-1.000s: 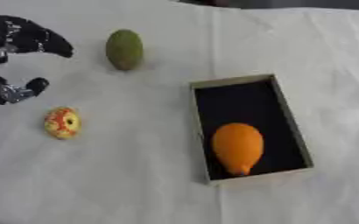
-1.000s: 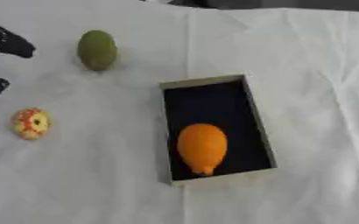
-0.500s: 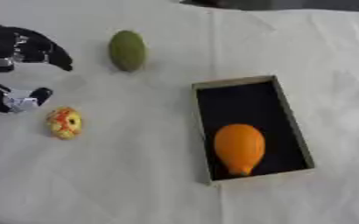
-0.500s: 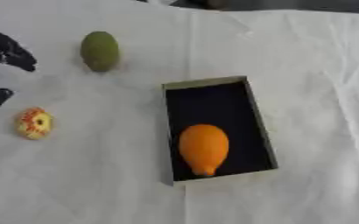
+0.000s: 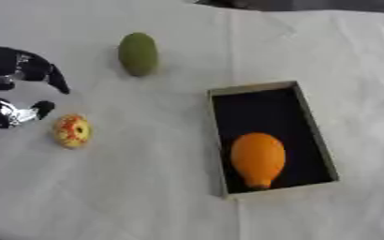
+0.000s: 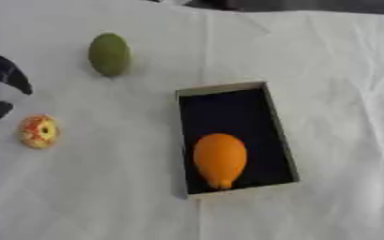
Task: Pick up objects on the table and place them in the box.
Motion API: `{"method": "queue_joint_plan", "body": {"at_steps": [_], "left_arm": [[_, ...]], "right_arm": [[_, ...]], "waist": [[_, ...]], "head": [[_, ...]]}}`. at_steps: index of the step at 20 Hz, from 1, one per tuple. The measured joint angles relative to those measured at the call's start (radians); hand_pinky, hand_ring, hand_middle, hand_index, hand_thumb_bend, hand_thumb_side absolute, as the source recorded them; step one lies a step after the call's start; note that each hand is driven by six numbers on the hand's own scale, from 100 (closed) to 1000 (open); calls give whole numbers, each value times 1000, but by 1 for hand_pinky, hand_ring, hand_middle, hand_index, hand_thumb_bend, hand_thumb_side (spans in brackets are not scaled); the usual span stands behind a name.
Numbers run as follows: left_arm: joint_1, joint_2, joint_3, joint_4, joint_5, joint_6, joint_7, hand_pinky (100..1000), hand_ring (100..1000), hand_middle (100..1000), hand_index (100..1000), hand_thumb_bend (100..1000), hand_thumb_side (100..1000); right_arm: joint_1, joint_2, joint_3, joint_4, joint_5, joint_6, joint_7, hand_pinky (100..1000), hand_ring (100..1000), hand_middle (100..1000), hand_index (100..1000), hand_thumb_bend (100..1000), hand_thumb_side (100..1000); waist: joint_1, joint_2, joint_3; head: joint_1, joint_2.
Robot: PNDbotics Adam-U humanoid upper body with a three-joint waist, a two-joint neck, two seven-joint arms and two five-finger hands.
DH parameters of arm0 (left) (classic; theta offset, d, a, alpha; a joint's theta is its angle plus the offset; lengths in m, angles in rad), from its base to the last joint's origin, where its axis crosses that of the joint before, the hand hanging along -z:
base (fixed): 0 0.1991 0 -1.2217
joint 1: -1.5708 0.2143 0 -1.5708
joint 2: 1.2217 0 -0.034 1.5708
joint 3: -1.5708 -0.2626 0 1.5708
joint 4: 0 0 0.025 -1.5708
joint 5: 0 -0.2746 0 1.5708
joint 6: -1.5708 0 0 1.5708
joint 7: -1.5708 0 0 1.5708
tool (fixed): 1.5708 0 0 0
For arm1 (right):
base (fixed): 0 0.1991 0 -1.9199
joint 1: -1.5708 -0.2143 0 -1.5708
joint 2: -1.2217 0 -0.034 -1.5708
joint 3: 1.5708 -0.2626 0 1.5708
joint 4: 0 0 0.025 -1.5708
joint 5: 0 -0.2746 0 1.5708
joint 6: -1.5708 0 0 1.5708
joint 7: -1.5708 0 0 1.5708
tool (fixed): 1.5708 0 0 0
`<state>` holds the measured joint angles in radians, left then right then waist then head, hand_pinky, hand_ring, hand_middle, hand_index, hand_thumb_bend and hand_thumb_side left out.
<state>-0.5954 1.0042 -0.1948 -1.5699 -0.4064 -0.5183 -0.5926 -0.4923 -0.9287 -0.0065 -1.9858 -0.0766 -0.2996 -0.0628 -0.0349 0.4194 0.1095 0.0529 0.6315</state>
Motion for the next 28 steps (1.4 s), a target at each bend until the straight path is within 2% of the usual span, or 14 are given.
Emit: {"method": "queue_joint_plan", "body": {"at_steps": [6, 7, 10, 14, 20, 23, 28], "left_arm": [[15, -2, 7, -3, -10, 24, -24, 943, 879, 838, 926, 100, 718], [15, -3, 7, -3, -17, 24, -24, 941, 879, 839, 946, 100, 640], [23, -12, 6, -3, -40, 25, -25, 939, 873, 827, 948, 100, 522], [33, -19, 1, 3, -43, 33, -33, 943, 872, 824, 948, 100, 519], [37, -22, 0, 3, -13, 56, -56, 948, 873, 823, 944, 100, 587], [37, -31, 0, 3, -3, 68, -68, 948, 872, 817, 938, 100, 662], [37, -39, -6, 4, -2, 84, -84, 949, 878, 827, 940, 100, 690]], "right_arm": [[5, 11, -5, 0, -5, 10, 10, 889, 930, 624, 797, 100, 456], [6, 11, -6, 0, -6, 11, 11, 889, 929, 622, 796, 100, 457], [8, 16, -6, 0, -10, 14, 14, 890, 928, 620, 795, 100, 458], [9, 19, -8, 0, -14, 19, 19, 891, 929, 619, 794, 100, 459], [9, 28, -11, 0, -19, 28, 28, 892, 931, 617, 793, 100, 460], [10, 29, -11, 0, -23, 31, 31, 893, 931, 616, 793, 100, 461], [10, 38, -11, 0, -25, 36, 35, 893, 930, 612, 789, 100, 464]], "waist": [[2, 0, 0], [2, 0, -1], [2, 0, -3], [2, 0, -4], [2, 0, -4], [2, 0, -4], [3, 1, -5]], "head": [[2, 0], [2, 0], [3, 0], [4, 0], [7, 0], [7, 0], [7, 0]]}}
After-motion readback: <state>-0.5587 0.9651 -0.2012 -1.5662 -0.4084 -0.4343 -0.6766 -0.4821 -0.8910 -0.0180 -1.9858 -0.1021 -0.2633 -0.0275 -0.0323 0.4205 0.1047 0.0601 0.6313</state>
